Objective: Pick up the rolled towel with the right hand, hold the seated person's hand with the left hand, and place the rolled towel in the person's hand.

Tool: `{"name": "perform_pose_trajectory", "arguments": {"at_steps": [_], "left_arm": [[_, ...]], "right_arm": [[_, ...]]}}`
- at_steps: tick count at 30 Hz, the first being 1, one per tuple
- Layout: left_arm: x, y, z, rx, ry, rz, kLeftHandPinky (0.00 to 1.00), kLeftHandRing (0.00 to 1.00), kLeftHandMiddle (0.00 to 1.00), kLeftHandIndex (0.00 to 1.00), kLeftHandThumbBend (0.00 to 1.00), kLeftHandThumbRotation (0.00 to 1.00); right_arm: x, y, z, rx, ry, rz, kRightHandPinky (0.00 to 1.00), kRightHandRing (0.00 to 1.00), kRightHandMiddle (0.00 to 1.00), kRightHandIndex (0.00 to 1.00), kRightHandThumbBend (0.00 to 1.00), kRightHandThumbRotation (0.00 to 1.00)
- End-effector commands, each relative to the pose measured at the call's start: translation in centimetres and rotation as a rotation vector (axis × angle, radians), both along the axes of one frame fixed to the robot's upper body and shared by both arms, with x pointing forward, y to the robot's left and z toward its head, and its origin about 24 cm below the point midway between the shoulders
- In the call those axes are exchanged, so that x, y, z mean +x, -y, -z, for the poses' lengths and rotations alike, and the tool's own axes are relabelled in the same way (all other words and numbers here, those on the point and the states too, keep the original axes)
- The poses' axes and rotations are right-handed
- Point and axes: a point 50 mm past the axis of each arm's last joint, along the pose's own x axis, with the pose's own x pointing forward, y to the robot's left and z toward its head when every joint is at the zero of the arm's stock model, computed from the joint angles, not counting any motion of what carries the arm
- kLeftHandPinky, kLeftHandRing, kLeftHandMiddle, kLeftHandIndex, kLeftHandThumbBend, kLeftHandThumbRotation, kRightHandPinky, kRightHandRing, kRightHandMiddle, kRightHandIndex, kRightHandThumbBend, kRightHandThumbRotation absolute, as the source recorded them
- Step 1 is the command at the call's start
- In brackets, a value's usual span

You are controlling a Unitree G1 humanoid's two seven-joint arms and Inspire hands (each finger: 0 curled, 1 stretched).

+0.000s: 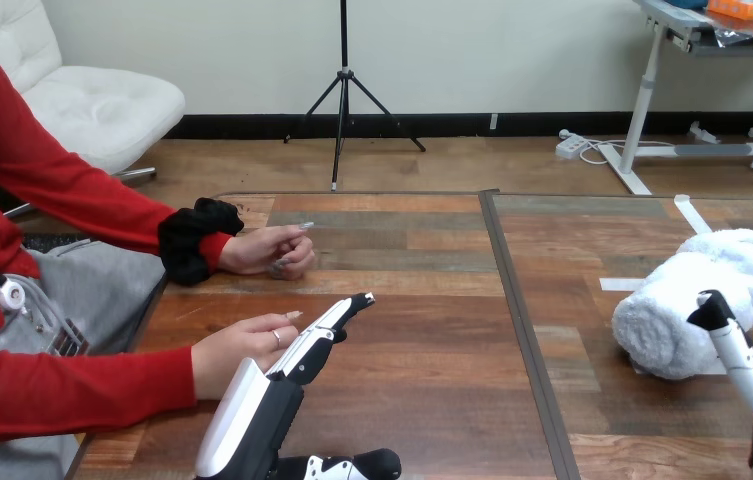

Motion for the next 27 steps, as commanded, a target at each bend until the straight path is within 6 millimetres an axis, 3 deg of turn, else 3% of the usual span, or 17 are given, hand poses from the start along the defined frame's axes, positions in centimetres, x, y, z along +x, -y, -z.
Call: {"name": "perform_pose_trajectory", "arguments": {"at_steps": [1,13,27], "left_arm": [[1.5,0.1,-1.2,-0.023,0.065,-0.004,0.83,0.91,0.92,0.91,1.00,0.85],[1.6,0.1,-1.3,-0.021,0.067,0.000,0.84,0.91,0.92,0.91,1.00,0.85],[1.5,0.0,-1.3,-0.022,0.072,0.002,0.84,0.91,0.92,0.91,1.00,0.84]], "right_arm": [[3.1,0.6,-1.8,-0.021,-0.014,-0.004,1.00,1.00,0.99,1.00,1.00,0.71],[4.7,0.8,-1.0,-0.062,-0.221,0.012,0.98,1.00,1.00,1.00,1.00,0.74],[6.1,0.2,-0.6,-0.076,-0.374,-0.003,0.82,1.00,1.00,1.00,1.00,0.75]]}}
